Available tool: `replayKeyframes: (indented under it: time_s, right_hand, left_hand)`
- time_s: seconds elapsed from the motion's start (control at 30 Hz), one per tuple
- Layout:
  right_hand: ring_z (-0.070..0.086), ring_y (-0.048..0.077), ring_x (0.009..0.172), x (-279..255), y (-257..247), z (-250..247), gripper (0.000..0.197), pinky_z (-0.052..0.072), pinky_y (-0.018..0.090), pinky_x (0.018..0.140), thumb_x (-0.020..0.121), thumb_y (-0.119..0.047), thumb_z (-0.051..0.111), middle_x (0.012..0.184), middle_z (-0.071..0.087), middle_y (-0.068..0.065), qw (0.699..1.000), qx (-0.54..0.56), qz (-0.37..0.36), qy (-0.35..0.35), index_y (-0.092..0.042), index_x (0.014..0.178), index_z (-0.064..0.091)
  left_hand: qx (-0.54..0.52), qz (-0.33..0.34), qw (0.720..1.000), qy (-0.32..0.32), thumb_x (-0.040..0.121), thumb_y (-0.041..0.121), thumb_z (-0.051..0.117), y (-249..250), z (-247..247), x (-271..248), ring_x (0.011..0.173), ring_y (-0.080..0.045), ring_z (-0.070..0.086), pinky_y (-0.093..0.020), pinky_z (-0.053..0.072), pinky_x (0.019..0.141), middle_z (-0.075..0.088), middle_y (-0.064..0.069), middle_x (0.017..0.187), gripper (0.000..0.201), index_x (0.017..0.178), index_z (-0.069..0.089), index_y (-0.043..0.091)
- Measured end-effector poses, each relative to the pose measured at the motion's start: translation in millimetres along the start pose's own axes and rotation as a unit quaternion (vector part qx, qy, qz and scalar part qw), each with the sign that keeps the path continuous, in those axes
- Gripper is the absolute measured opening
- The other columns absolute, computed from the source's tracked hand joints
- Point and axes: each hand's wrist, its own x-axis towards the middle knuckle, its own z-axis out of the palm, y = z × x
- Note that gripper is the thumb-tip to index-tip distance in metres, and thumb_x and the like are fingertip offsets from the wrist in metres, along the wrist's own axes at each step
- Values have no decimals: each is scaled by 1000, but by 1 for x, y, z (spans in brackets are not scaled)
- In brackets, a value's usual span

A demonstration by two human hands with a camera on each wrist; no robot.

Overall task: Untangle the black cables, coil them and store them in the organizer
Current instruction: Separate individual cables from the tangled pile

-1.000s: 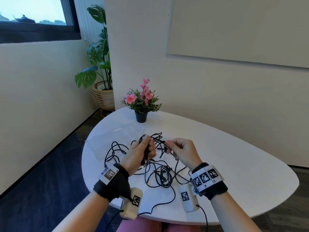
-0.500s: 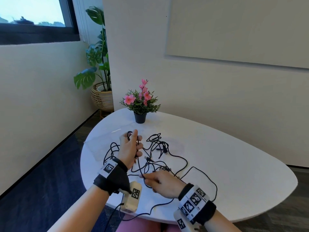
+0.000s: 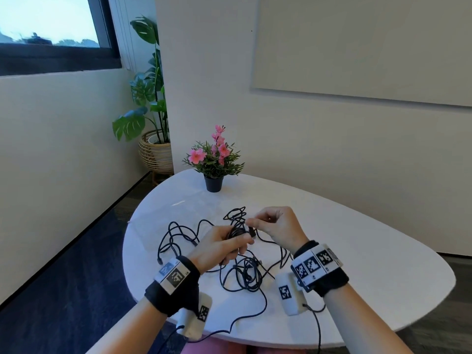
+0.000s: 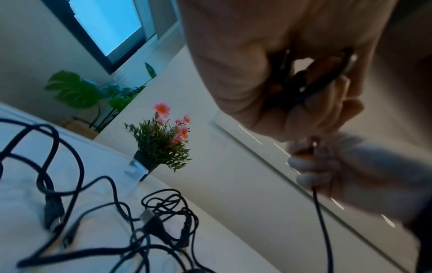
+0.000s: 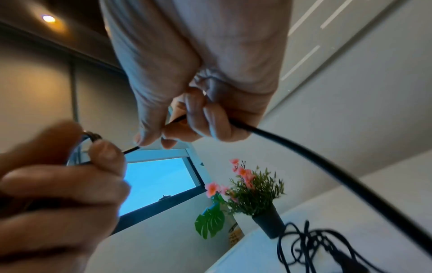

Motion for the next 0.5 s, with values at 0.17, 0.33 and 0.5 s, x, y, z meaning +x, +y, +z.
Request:
replayKeyframes:
  time_s: [0.17, 0.33, 0.5]
  right_hand:
    - [39, 10, 41, -18, 27, 15, 22, 33, 22, 45, 97, -21, 50, 57, 57, -2, 995, 53, 78, -29, -13, 98, 71]
    - [43, 8, 53, -47, 46, 41, 31, 35, 23, 56, 102, -28, 38, 61, 48, -7, 968, -123, 98, -196, -17, 121, 60]
    - [48, 15, 70, -56, 18, 55, 39, 37, 25, 67, 101, -25, 35, 78, 55, 1, 906, -255, 40, -336, -19, 138, 46]
  left_hand:
    - [-249, 35, 953, 167, 100, 35, 33, 6, -5, 12, 65, -11, 50, -22, 42, 54, 53, -2, 76, 34, 88, 54, 11]
    - [-280, 5, 925, 256, 102, 39, 24, -3, -15, 22, 115, -18, 58, -52, 40, 95, 63, -6, 118, 39, 88, 51, 14]
    - [-261, -19, 923, 282, 102, 35, 31, -7, -8, 23, 66, -19, 63, -37, 53, 64, 62, -6, 74, 38, 81, 50, 10]
